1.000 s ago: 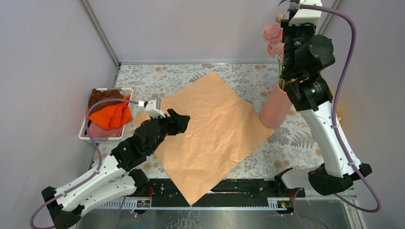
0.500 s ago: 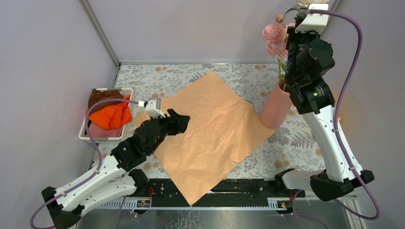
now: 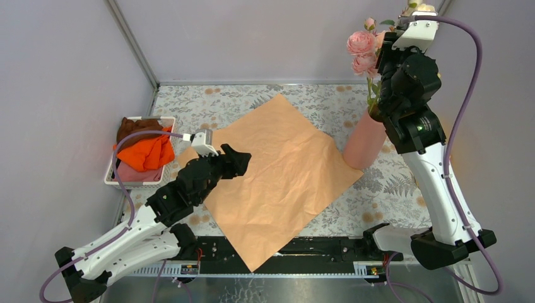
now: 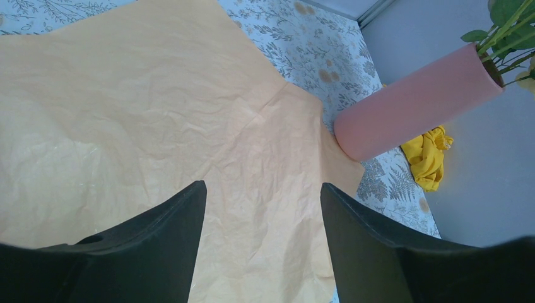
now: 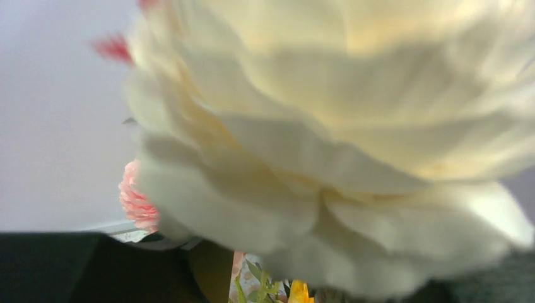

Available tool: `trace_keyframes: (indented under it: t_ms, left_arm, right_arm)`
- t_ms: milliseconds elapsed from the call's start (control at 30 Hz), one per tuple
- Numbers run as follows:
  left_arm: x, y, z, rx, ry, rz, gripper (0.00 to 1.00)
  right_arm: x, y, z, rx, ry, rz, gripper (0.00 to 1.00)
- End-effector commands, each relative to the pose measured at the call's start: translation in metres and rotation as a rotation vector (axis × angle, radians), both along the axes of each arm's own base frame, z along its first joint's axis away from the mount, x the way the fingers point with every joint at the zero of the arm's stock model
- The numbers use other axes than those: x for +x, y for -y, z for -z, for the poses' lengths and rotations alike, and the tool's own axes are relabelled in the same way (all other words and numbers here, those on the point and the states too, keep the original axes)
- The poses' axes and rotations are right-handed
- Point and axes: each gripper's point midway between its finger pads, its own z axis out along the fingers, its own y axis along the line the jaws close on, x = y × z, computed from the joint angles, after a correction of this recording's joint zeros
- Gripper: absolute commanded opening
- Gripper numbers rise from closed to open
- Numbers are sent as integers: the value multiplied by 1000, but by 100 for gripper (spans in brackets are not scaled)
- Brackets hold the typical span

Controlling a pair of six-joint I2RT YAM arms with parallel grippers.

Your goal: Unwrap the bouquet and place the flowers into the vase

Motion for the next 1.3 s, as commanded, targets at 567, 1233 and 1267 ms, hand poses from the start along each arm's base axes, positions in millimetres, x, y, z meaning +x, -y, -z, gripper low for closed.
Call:
trace_keyframes:
  t_ms: [567,1233,1267]
  left_arm:
    - [4,4,-18,-30,43,-1,74]
    - [2,-4,-30,-32,55,-21,74]
    - [2,-5,-31,-32,56,-22,74]
  right_arm:
    - [-32,13,-29,81,82,-7,100]
    - [-67,-9,-56,212,183,-236,100]
    - [-68,-17,-60,217,179,-283,100]
